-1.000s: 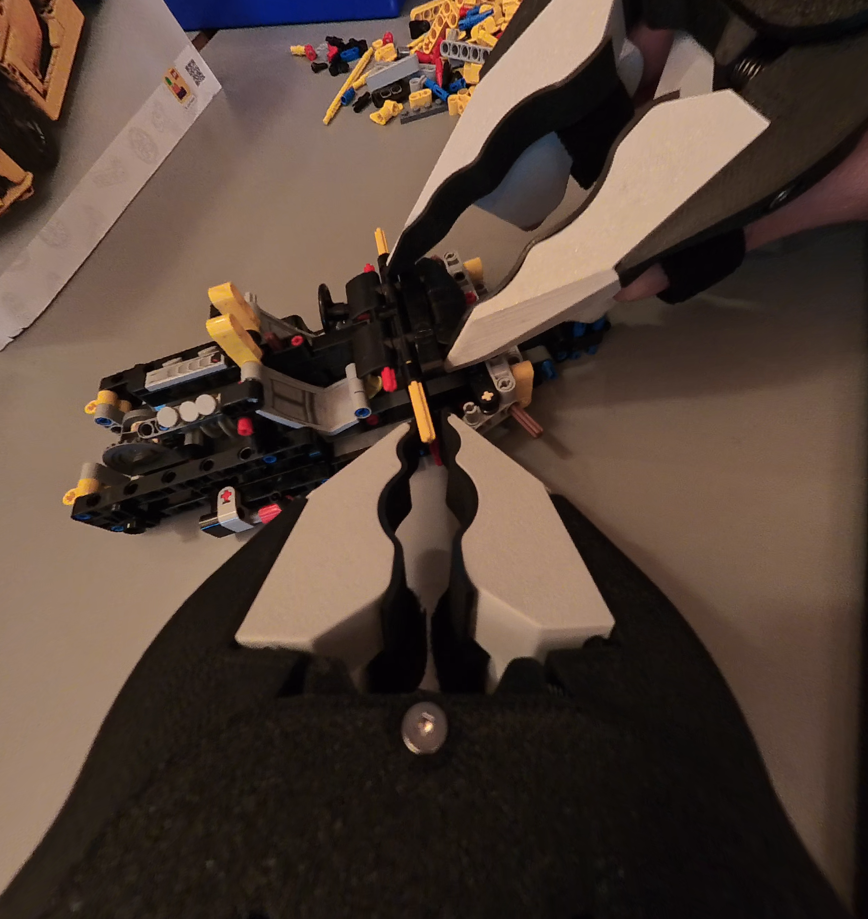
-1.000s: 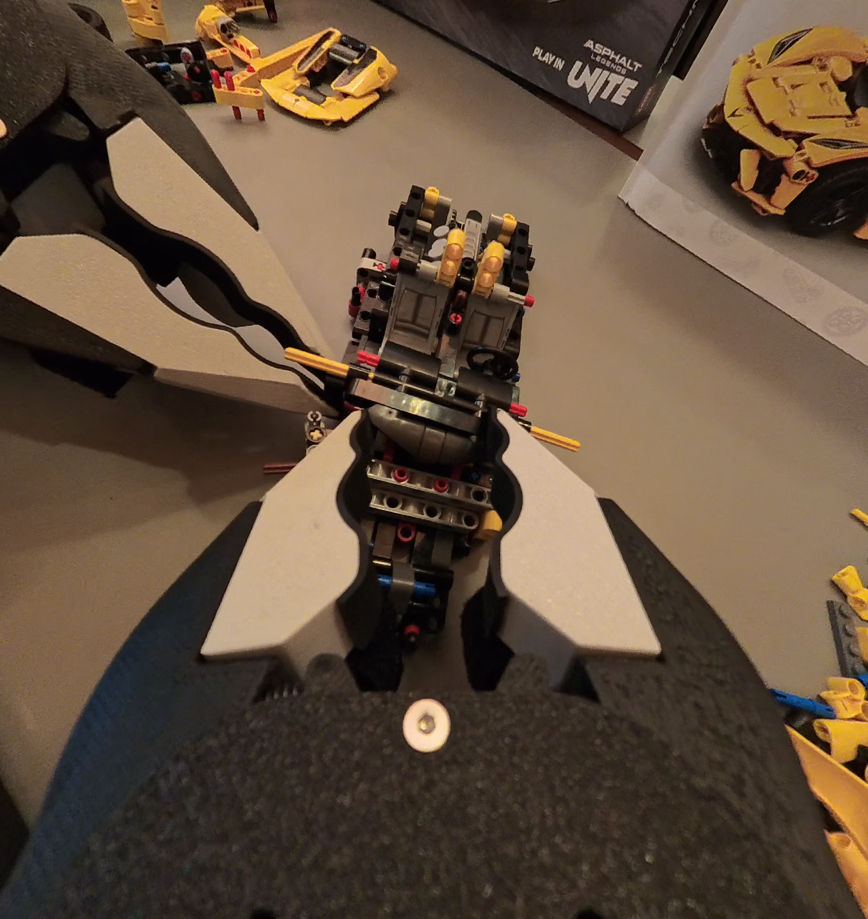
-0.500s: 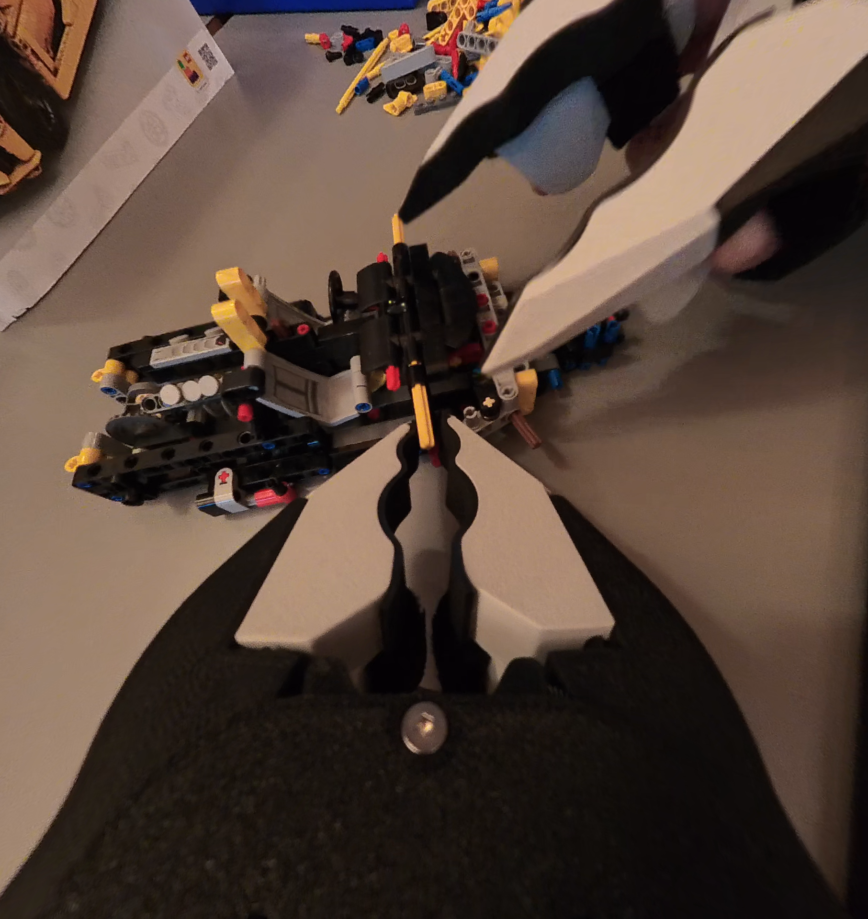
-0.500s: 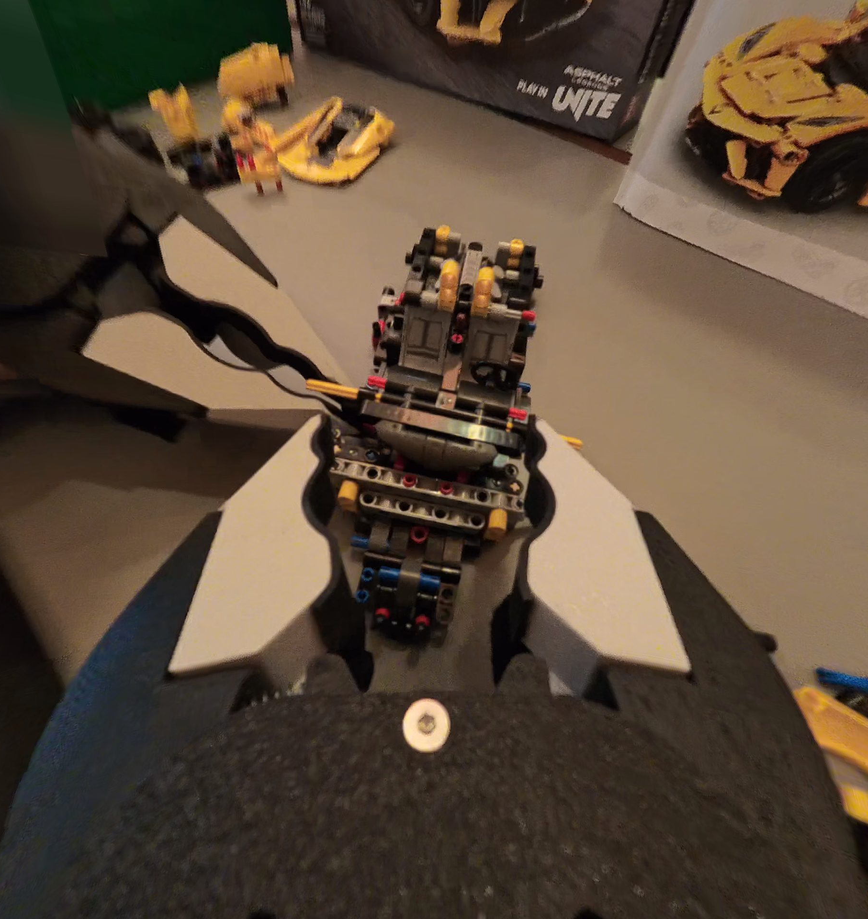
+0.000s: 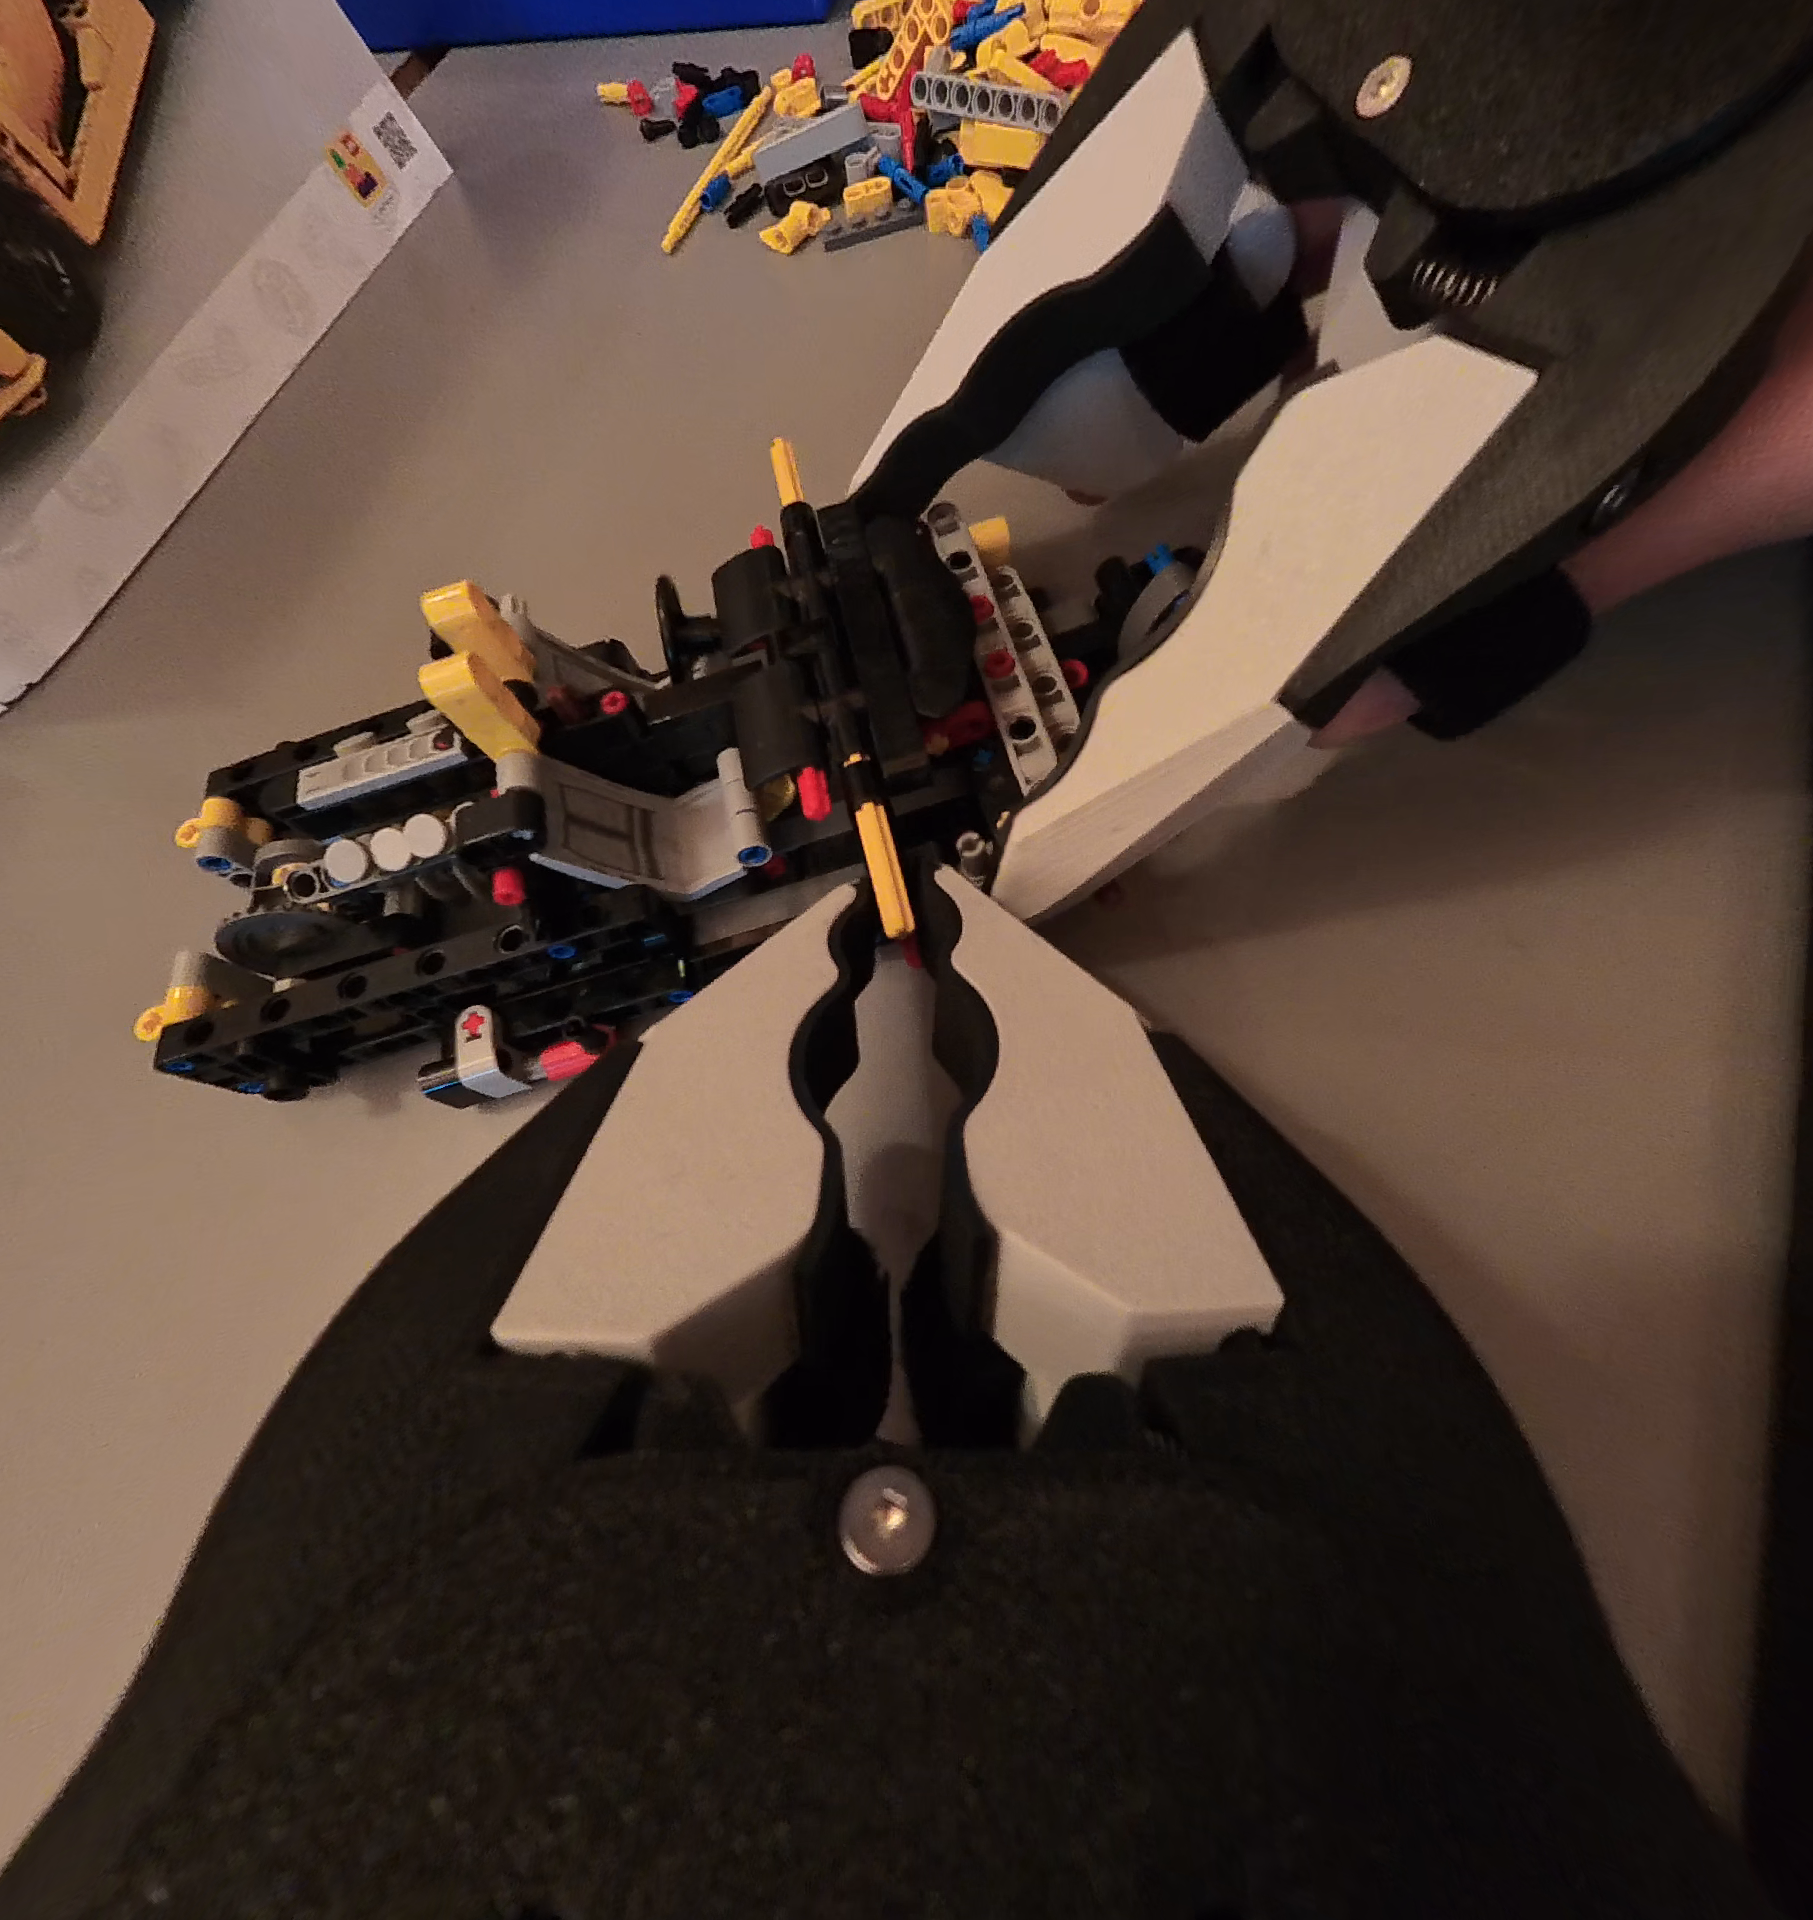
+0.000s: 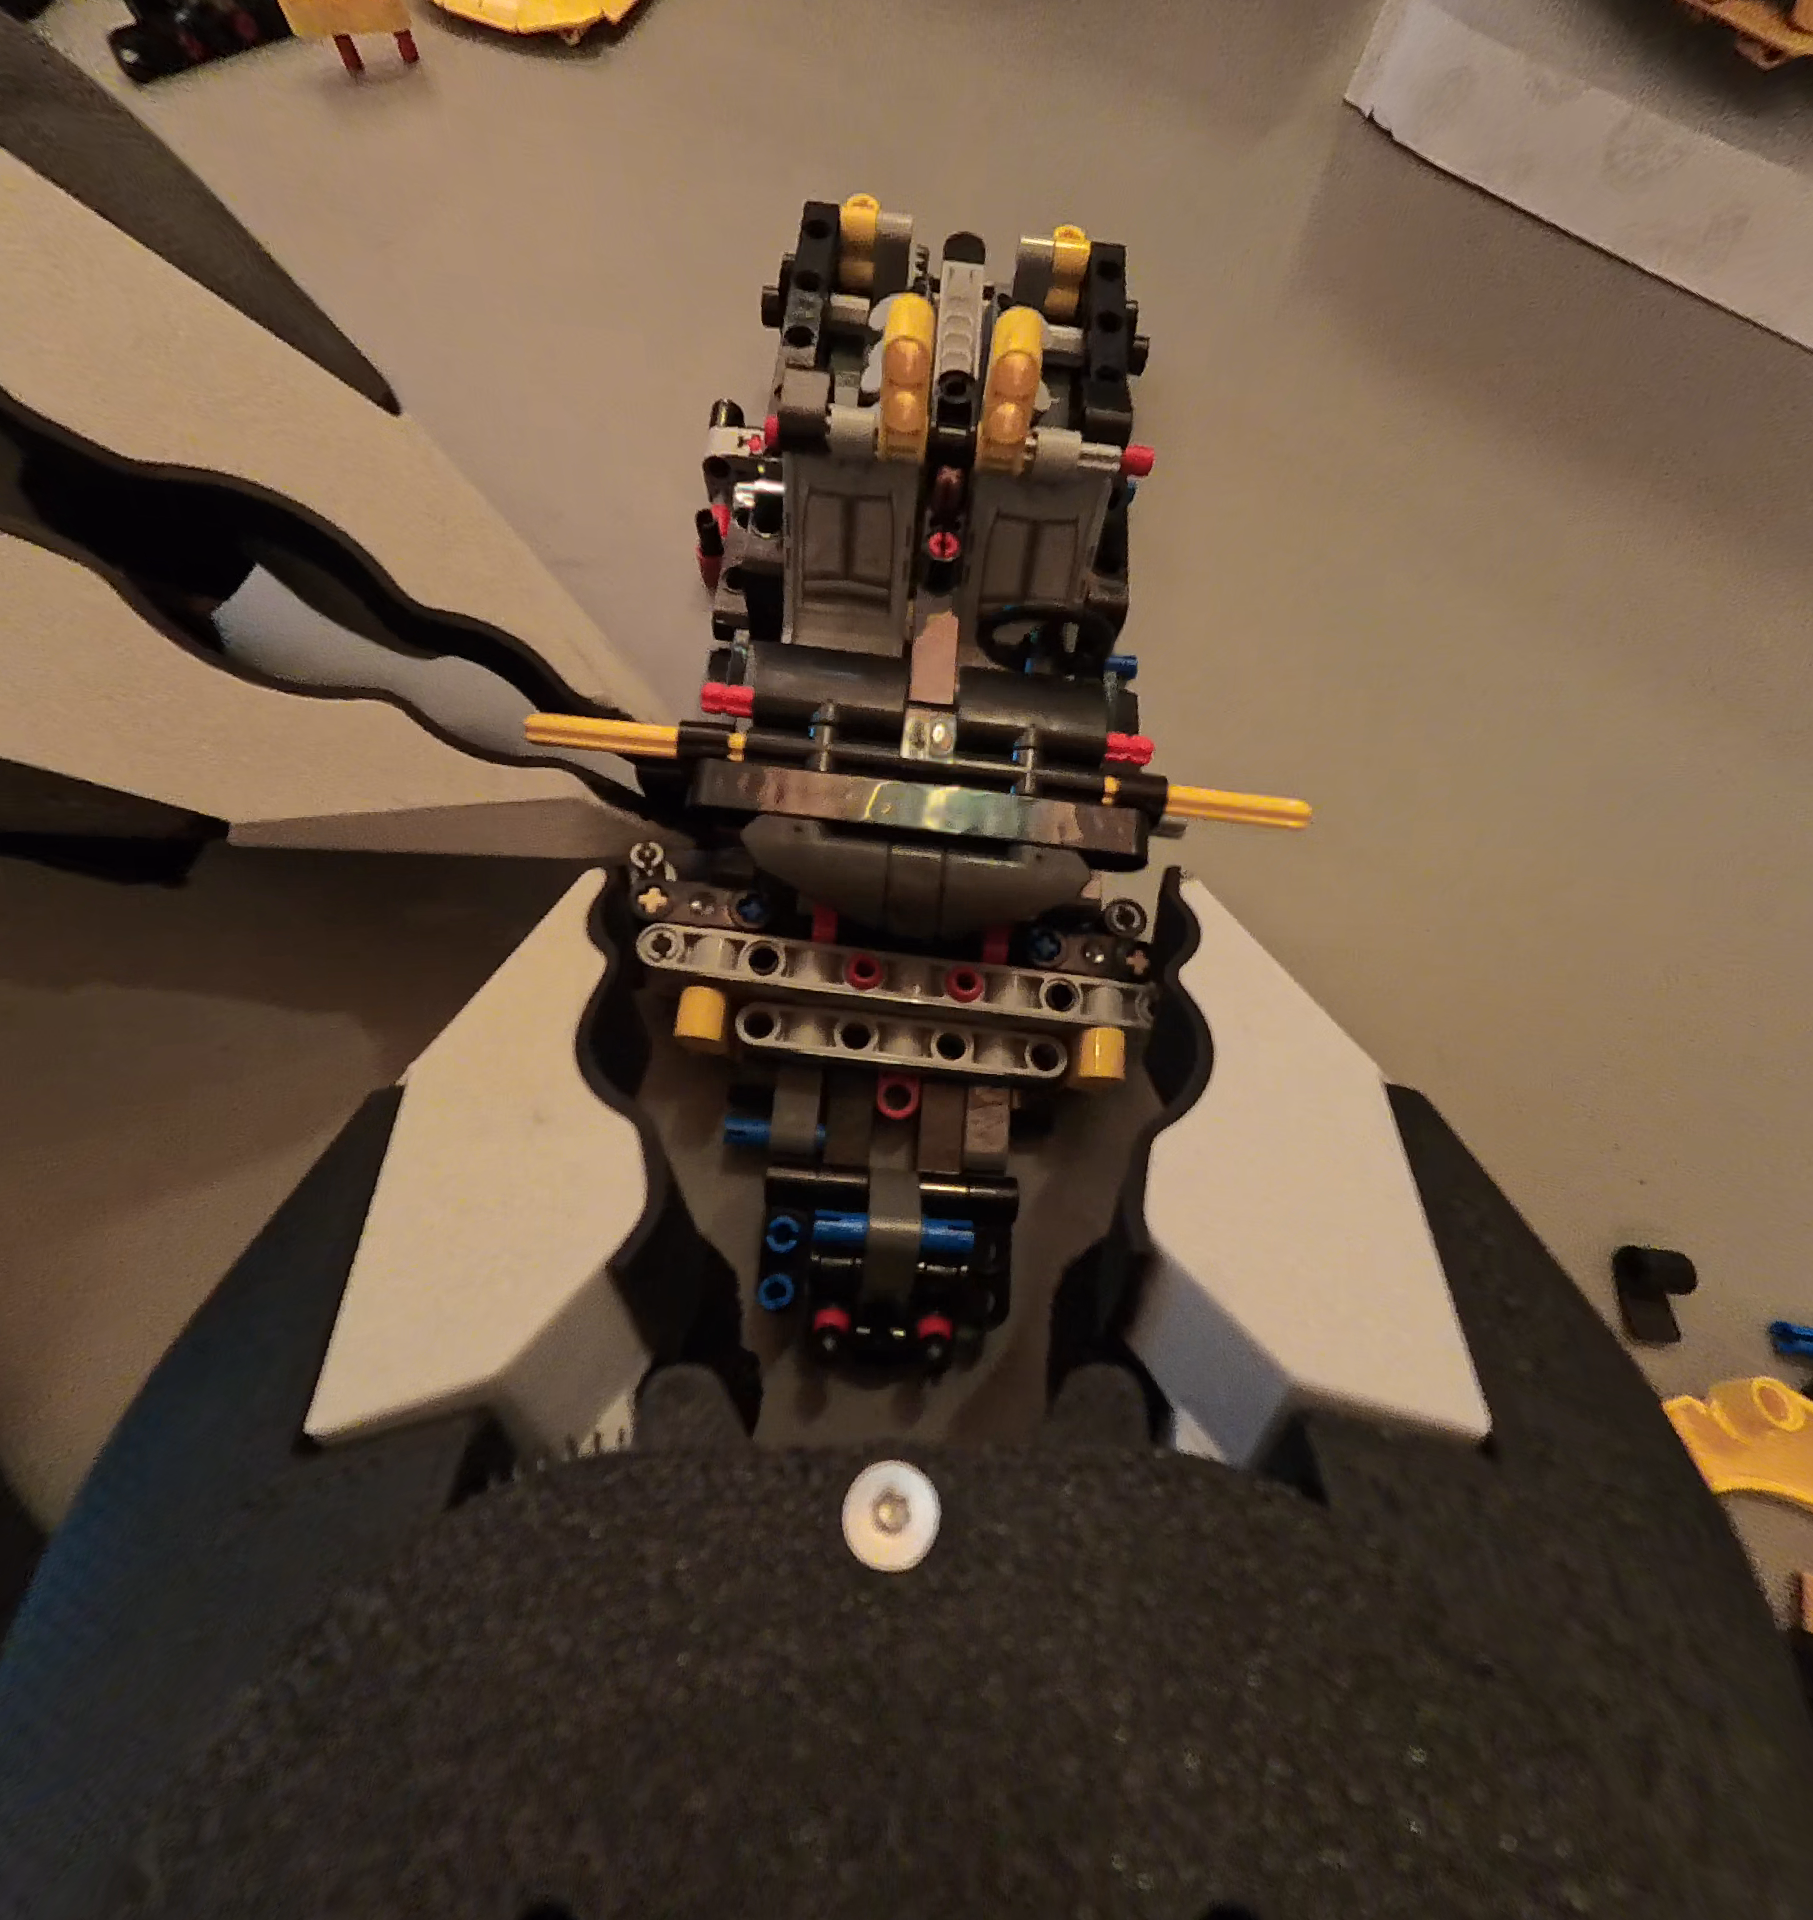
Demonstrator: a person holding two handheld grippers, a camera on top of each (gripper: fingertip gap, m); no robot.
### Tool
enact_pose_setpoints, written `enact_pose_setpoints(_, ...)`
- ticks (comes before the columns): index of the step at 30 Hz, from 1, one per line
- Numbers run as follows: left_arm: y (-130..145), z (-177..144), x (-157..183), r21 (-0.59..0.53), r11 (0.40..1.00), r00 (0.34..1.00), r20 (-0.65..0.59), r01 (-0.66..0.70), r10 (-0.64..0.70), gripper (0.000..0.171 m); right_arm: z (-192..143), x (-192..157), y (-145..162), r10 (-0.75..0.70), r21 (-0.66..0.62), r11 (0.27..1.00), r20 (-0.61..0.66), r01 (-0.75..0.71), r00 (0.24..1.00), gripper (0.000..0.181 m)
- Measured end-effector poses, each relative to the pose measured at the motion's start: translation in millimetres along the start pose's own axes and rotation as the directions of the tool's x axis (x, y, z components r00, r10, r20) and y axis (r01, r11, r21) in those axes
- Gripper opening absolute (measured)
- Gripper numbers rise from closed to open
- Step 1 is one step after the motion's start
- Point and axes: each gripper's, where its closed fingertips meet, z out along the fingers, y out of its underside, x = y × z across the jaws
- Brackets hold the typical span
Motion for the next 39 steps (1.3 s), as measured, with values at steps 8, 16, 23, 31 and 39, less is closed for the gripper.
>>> enact_pose_setpoints(8, -3, -12, -4, 0.031, 0.999, 1.000, 0.016, 0.018, -0.018, 0.007, 1, 5, -1, 0.005, 0.006, 1.000, -0.022, -0.005, 1.000, 0.097)
enact_pose_setpoints(16, 21, -25, -2, -0.021, 1.000, 1.000, -0.008, 0.022, -0.022, 0.007, -9, 54, 7, 0.132, 0.004, 0.991, -0.157, -0.133, 0.979, 0.094)
enact_pose_setpoints(23, 20, -30, -7, 0.001, 1.000, 1.000, 0.015, 0.012, -0.012, 0.007, -9, 42, 5, 0.088, 0.035, 0.996, -0.089, -0.085, 0.992, 0.094)
enact_pose_setpoints(31, -17, -54, -31, 0.224, 0.974, 0.993, 0.118, -0.011, -0.016, 0.007, -26, 32, -17, 0.120, 0.204, 0.971, 0.029, -0.124, 0.992, 0.098)
enact_pose_setpoints(39, -33, -65, -32, 0.341, 0.937, 0.988, 0.151, -0.071, 0.020, 0.007, -41, 29, -31, 0.215, 0.306, 0.918, 0.151, -0.252, 0.965, 0.082)
